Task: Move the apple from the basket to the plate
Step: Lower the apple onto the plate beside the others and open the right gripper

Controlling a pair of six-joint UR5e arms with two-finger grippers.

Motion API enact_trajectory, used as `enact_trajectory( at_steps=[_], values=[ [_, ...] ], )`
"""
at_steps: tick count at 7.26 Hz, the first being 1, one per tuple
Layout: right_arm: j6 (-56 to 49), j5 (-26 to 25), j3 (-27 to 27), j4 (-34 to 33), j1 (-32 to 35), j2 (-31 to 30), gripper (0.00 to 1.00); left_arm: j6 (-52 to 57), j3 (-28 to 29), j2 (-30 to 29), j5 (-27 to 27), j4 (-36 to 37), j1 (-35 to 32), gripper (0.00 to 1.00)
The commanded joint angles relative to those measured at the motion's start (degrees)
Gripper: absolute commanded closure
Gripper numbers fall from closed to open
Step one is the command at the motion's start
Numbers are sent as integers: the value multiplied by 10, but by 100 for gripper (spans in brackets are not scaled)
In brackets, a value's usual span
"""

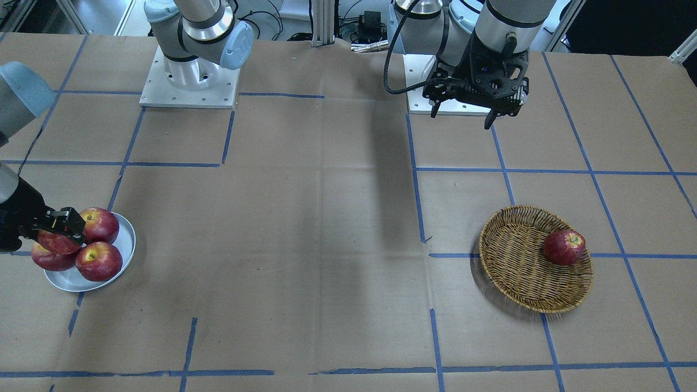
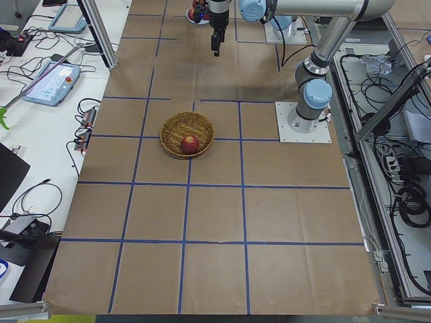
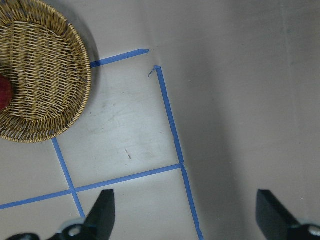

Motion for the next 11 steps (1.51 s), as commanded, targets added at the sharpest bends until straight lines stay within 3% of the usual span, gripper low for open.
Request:
enact_trajectory(
  at_steps=[1, 3, 6, 8, 11],
  values=[
    [4, -1, -6, 1, 1, -7, 0, 0, 0, 0, 0, -1, 0, 1],
    [16, -1, -20, 11, 11, -32, 0, 0, 0, 1, 0, -1, 0, 1],
    [102, -7, -71, 147, 81, -109, 0, 0, 0, 0, 0, -1, 0, 1],
    [219, -12, -75, 227, 159, -166, 0, 0, 0, 0, 0, -1, 1, 1],
    [332, -51, -78, 262, 284, -187, 0, 0, -1, 0, 0, -2, 2, 1]
  ],
)
